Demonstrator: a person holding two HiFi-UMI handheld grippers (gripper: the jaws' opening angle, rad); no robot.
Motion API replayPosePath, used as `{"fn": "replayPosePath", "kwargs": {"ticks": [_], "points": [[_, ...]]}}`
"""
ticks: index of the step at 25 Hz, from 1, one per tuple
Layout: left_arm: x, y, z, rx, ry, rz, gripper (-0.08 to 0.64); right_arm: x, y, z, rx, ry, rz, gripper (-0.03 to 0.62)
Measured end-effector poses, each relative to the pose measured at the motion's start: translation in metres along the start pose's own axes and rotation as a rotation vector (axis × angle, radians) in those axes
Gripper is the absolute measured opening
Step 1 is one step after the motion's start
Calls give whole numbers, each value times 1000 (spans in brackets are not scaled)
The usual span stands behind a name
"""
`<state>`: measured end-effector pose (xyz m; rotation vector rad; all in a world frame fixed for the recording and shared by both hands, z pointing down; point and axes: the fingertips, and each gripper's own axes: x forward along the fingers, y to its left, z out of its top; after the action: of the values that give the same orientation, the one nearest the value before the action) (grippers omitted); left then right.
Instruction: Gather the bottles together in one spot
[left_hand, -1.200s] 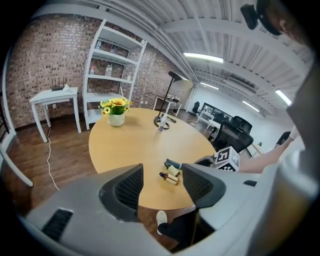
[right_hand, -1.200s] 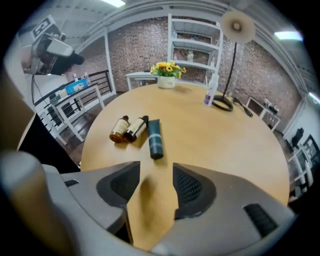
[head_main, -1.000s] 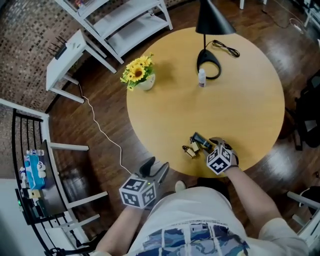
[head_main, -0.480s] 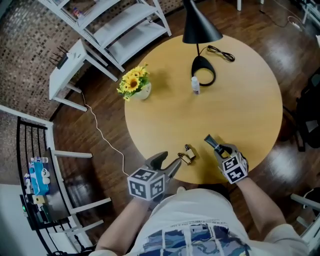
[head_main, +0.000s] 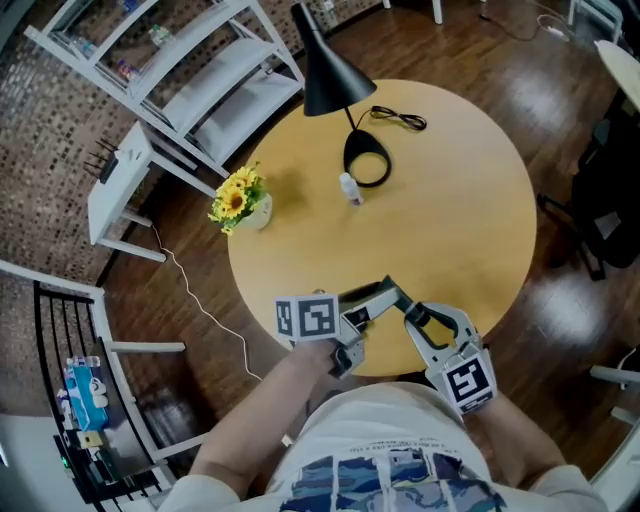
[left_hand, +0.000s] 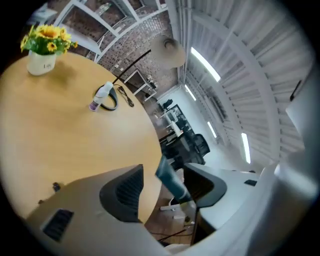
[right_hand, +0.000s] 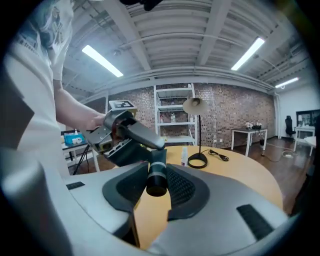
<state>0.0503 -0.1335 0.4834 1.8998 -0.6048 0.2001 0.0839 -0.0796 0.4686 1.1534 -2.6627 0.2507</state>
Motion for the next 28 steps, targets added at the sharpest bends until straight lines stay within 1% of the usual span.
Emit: {"fn": "replayPosePath", "kwargs": {"ticks": [2, 3, 4, 6, 9, 12, 13, 15, 18, 21, 25, 28], "points": [[9, -11, 7, 16, -12, -24, 211, -7, -7, -5, -15, 0, -23, 130], [15, -15, 8, 39, -3, -22, 158, -11, -12, -8, -20, -2, -32, 130], [20, -17, 7, 64, 15, -16, 83, -15, -16, -10, -32, -3, -39, 130], [26, -22, 4, 106, 55, -11, 80, -19, -21, -15, -63, -2, -48, 130], [29, -33, 6, 175, 86, -21, 46, -17, -25, -23, -100, 10, -56, 134], [34, -42, 13, 303, 103, 0, 35, -13, -34, -27, -121, 34, -63, 138], [37, -44, 16, 350, 109, 14, 32, -12, -39, -28, -120, 43, -71, 155], [41, -42, 27, 440, 107, 54, 32, -12, -49, -31, -100, 67, -91, 231], [47, -36, 55, 570, 66, 130, 31, -17, -63, -38, -49, 93, -117, 253], [57, -20, 88, 685, 8, 227, 31, -25, -78, -47, -4, 99, -149, 253], [74, 12, 128, 755, -48, 346, 31, -38, -97, -58, 63, 130, -195, 253], [86, 42, 153, 769, -83, 437, 31, -47, -110, -66, 99, 153, -236, 253]]}}
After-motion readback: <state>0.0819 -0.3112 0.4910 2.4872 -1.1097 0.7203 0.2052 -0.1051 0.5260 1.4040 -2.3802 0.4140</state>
